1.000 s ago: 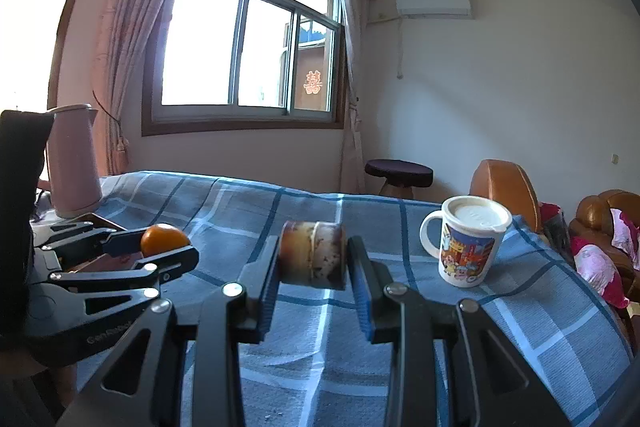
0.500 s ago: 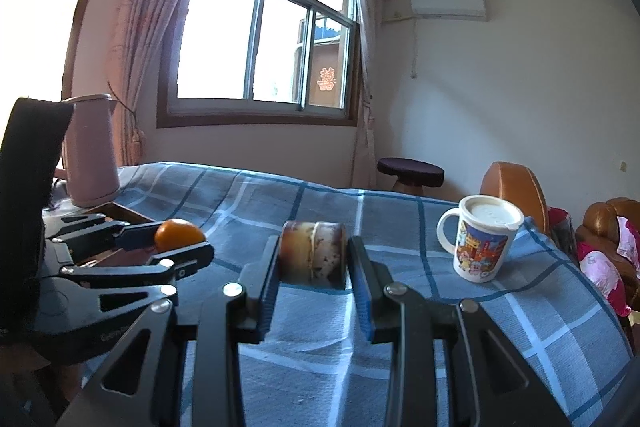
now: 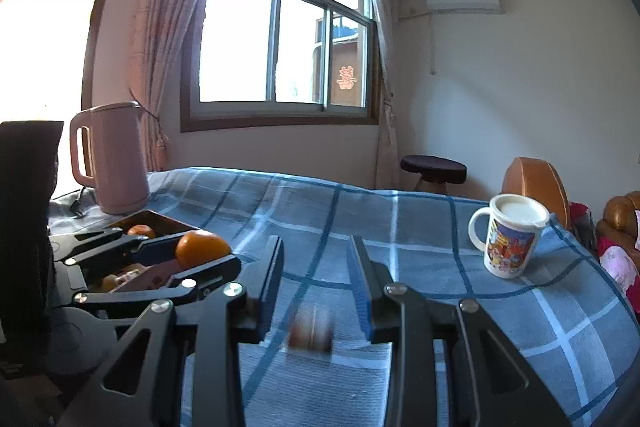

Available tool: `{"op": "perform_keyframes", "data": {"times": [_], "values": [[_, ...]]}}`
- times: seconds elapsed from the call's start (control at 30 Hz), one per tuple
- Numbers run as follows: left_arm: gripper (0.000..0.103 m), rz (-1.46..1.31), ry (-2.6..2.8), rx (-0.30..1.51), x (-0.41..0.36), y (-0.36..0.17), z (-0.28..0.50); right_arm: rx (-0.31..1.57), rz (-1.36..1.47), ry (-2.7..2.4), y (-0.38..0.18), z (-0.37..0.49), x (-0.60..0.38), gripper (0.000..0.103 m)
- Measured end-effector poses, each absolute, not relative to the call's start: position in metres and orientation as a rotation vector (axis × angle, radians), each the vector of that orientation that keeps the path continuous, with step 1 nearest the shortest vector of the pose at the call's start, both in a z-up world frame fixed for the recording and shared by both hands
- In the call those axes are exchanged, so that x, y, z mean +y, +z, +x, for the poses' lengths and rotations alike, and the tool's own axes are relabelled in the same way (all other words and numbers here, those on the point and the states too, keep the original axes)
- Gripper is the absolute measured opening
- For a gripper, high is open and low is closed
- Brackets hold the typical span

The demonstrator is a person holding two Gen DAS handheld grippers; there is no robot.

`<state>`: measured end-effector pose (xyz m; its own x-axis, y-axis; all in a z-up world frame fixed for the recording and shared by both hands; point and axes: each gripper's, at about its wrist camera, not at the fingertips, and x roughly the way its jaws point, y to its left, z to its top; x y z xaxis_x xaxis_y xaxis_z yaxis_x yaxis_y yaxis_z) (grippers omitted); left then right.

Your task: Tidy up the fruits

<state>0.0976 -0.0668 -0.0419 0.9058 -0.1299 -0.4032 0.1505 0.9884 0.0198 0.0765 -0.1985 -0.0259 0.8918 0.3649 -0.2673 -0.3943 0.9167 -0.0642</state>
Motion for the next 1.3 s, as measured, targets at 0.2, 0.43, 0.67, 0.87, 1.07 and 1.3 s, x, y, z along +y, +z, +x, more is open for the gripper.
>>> {"op": "perform_keyframes", "data": {"times": [0.2,0.43,0.67,0.87,1.07,1.3], "values": [[0.043,0.028,-0.128,0.417,-0.052,-0.041,0.093,0.275,-0.164,0.382,-0.028,0.078,-0.186,0.035],[0.043,0.0,-0.157,0.443,-0.046,-0.044,0.094,0.326,-0.142,0.323,-0.031,0.074,-0.234,0.046],[0.043,-0.02,-0.184,0.46,-0.046,-0.043,0.092,0.469,-0.094,0.272,-0.048,0.067,-0.281,0.073],[0.043,-0.007,-0.19,0.472,-0.051,-0.045,0.089,0.632,-0.069,0.295,-0.06,0.077,-0.275,0.074],[0.043,-0.004,-0.186,0.467,-0.049,-0.043,0.088,0.765,-0.103,0.313,-0.082,0.091,-0.259,0.057],[0.043,0.008,-0.183,0.456,-0.045,-0.04,0.083,0.768,-0.123,0.29,-0.086,0.091,-0.255,0.039]]}}
